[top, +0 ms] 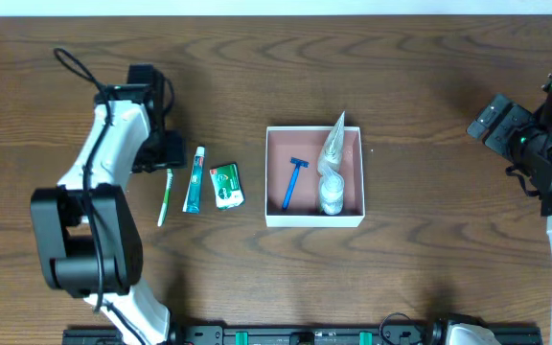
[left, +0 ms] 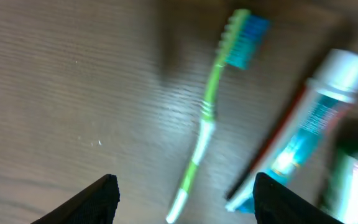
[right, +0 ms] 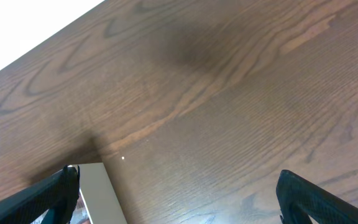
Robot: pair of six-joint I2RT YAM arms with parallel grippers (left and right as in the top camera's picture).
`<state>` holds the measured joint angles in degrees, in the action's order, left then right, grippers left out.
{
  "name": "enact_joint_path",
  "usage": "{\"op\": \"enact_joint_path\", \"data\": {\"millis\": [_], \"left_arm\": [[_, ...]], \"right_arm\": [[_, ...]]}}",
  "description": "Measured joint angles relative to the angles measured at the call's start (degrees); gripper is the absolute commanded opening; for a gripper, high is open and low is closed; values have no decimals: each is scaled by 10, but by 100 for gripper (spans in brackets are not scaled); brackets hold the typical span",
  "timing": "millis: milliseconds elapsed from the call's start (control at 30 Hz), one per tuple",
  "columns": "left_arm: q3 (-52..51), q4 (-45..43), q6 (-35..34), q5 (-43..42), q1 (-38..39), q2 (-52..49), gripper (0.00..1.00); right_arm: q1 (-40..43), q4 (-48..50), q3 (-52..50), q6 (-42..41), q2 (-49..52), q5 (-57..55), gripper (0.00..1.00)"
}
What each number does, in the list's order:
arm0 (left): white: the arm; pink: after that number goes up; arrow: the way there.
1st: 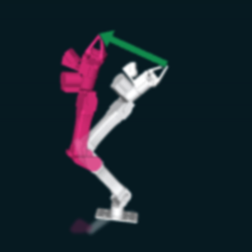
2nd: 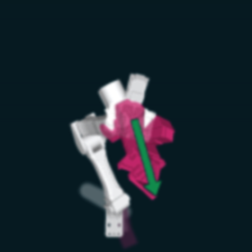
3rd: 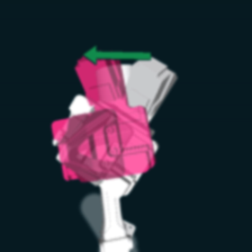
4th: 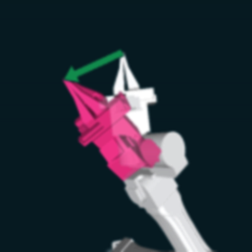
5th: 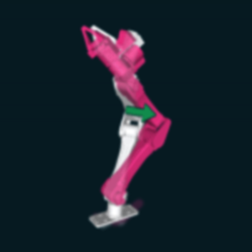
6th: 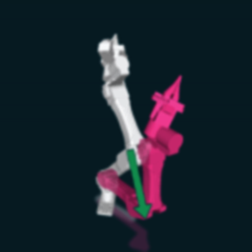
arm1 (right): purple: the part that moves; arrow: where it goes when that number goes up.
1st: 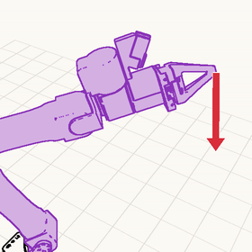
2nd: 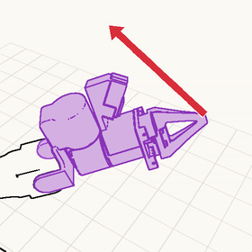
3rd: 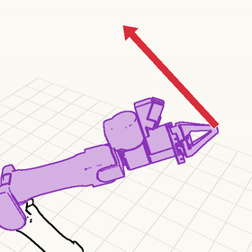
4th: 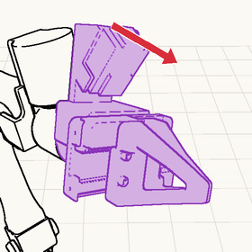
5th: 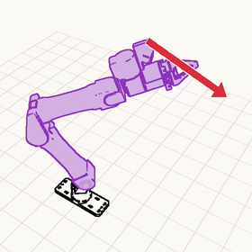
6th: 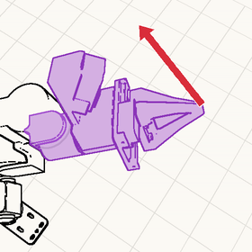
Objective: Pack container
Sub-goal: 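Grasp the green toothbrush with the left gripper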
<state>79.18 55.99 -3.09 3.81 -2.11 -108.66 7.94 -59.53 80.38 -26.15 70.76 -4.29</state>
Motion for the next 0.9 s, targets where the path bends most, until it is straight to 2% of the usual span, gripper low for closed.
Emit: {"op": "enact_joint_path", "data": {"millis": [200, 500, 633, 900], "left_arm": [[0, -10, 17, -11, -11, -44, 69], [2, -20, 30, -22, -10, -93, 40], [2, -23, 30, -22, -9, -94, 22], [2, -17, 31, -42, -8, -95, 6]], "right_arm": [[0, 0, 0, 0, 0, 0, 99], [0, 0, 0, 0, 0, 0, 99], [0, 0, 0, 0, 0, 0, 99], [0, 0, 0, 0, 0, 0, 99]]}}
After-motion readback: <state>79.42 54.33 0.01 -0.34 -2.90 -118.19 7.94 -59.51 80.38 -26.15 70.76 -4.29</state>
